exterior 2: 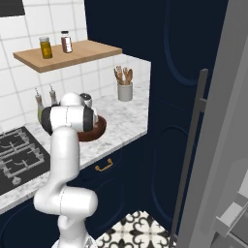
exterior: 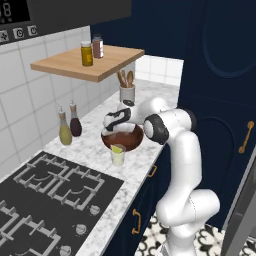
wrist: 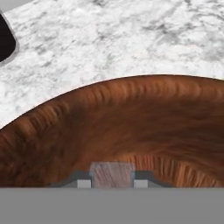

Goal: Grab a lemon wedge from the fridge and one ice cube from the ice bowl, and put them in the glass of lemonade.

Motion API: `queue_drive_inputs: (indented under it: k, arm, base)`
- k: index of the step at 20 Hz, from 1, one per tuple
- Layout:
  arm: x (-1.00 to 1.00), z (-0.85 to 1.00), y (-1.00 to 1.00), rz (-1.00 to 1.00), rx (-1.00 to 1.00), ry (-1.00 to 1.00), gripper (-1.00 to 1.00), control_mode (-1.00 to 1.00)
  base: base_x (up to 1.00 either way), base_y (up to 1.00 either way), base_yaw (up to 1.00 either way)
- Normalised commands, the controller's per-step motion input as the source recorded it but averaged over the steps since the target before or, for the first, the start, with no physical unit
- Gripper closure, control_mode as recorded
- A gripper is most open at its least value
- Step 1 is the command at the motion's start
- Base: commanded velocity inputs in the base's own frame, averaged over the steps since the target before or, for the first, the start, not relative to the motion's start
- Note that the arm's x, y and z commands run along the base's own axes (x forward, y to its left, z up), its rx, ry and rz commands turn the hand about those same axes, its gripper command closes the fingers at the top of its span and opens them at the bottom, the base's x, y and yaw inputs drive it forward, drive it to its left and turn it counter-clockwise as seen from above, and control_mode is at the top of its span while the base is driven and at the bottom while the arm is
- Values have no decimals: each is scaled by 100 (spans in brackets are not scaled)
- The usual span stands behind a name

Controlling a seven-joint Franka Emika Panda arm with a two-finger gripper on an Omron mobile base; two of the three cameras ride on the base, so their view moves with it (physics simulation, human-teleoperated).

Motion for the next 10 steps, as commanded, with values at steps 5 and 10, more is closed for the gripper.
queue_drive_inputs:
  k: [5,10]
  arm:
    - [-29,44,-4,0,0,-12,100,-100]
    - [-79,43,-24,0,3,-24,100,-100]
  base:
    - [0,0,0]
    - [0,0,0]
